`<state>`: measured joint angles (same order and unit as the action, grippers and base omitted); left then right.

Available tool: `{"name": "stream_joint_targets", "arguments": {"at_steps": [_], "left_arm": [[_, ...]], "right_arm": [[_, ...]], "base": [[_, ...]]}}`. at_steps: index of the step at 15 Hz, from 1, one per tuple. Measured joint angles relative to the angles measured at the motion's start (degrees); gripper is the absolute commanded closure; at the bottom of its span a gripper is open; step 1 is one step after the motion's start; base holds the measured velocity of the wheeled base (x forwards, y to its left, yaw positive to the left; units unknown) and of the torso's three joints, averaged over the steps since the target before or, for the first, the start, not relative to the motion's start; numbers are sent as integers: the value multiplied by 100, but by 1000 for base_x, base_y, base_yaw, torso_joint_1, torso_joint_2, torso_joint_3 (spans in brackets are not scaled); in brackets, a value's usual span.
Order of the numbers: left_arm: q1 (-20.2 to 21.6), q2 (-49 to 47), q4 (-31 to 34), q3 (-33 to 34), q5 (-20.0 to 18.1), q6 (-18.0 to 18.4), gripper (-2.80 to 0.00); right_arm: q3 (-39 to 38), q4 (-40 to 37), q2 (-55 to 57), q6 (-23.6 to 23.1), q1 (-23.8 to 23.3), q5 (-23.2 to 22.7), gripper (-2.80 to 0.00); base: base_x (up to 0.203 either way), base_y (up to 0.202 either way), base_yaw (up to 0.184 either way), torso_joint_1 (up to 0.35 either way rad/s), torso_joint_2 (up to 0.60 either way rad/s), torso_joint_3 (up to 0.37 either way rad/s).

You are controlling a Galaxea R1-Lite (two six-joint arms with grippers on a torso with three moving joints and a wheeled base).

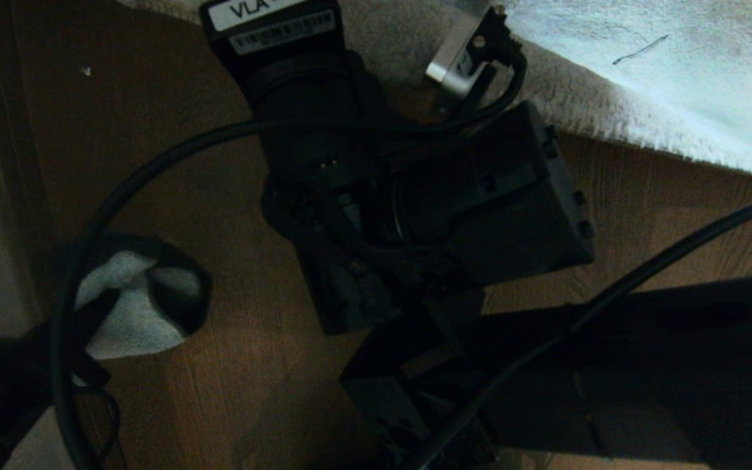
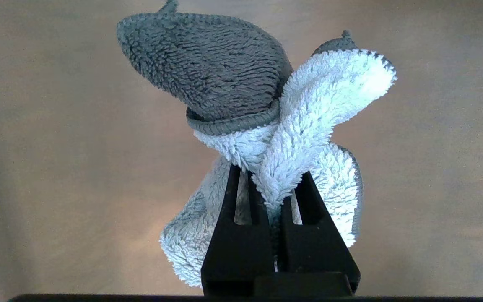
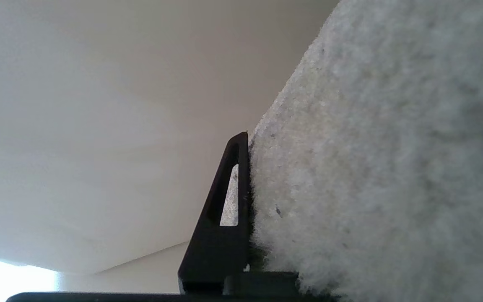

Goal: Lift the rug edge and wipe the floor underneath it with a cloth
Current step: Wipe the floor under the carpet with a rag

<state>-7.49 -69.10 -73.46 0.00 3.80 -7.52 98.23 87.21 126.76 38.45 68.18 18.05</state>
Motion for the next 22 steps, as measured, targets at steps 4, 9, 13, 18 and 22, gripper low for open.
{"name": "stream_joint_targets", "arguments": {"at_steps": [4, 9, 13, 18, 22], "left_arm": [[450, 644, 760, 0, -15, 92, 0], [431, 1933, 2361, 0, -60, 96, 0], [327, 3762, 4325, 2, -313, 114, 0], [296, 5119, 6447, 1, -394, 351, 0], [292, 5277, 7303, 0, -223, 319, 0]], "right_arm": [[-26, 0, 4, -3, 0, 13, 0], [-39, -2, 6, -2, 0, 18, 0], [-41, -2, 9, -2, 0, 20, 0], [-96, 0, 6, -18, 0, 20, 0], [-105, -2, 6, -119, 0, 18, 0]], "base": [[0, 0, 0, 0, 0, 0], [0, 0, 0, 0, 0, 0], [0, 0, 0, 0, 0, 0], [0, 0, 0, 0, 0, 0], [0, 0, 0, 0, 0, 0]]}}
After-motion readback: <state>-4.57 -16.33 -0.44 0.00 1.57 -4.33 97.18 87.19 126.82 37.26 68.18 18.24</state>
